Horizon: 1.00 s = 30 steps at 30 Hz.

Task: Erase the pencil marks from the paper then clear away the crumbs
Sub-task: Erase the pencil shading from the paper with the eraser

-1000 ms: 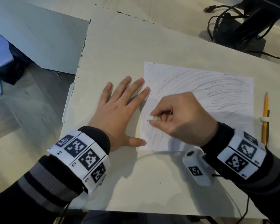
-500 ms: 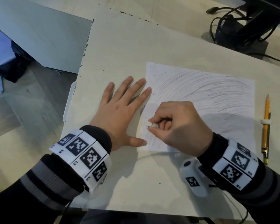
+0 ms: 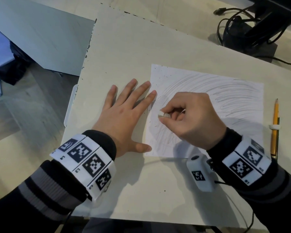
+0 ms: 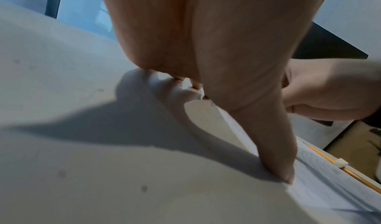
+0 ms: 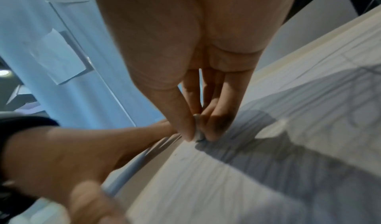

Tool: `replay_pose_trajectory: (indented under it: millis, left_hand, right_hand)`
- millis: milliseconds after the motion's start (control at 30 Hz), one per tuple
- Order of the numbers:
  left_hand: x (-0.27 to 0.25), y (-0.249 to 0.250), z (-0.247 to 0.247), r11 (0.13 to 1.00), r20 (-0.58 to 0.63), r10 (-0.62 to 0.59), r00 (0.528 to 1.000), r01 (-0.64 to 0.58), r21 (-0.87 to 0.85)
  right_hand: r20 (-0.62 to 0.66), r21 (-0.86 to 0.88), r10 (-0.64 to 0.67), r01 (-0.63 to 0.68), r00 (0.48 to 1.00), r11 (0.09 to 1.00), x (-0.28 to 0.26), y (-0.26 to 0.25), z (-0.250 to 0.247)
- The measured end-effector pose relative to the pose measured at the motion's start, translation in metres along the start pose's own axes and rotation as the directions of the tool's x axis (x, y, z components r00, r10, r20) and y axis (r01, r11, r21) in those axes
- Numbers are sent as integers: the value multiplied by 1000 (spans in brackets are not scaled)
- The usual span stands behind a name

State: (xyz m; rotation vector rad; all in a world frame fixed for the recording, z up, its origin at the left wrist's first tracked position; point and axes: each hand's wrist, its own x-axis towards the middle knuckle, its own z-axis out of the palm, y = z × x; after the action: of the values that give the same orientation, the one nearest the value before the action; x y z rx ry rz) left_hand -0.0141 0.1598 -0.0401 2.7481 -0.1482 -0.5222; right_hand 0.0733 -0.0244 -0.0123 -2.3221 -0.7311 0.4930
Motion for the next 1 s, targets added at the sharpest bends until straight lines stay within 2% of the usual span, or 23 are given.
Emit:
replay_pose_trajectory:
  millis: [133, 300, 467, 633, 833, 1000]
  left_hand:
    - [1, 1, -1, 1000, -4, -6, 1000, 7, 11]
    - [0, 0, 1, 1000, -8, 2, 1000, -2, -7]
    - [0, 0, -1, 1000, -5, -1, 1000, 1, -11]
    - [0, 0, 0, 1000, 5, 0, 1000, 0, -3]
    - [0, 2, -2, 1000, 15, -11, 1000, 11, 7]
    - [0, 2, -3, 1000, 18, -9, 1000, 9, 7]
  right_hand:
    - [127, 24, 22, -25, 992, 999, -11, -9, 4]
    - [2, 23, 9, -9, 1000, 1000, 3, -3, 0]
    - [134, 73, 84, -94, 987, 993, -13, -6, 2]
    - [-22, 57, 41, -40, 999, 998, 1, 1, 0]
    - [112, 26, 54, -57, 992, 998, -10, -5, 3]
    - [9, 26, 22, -22, 1000, 999, -1, 3, -1]
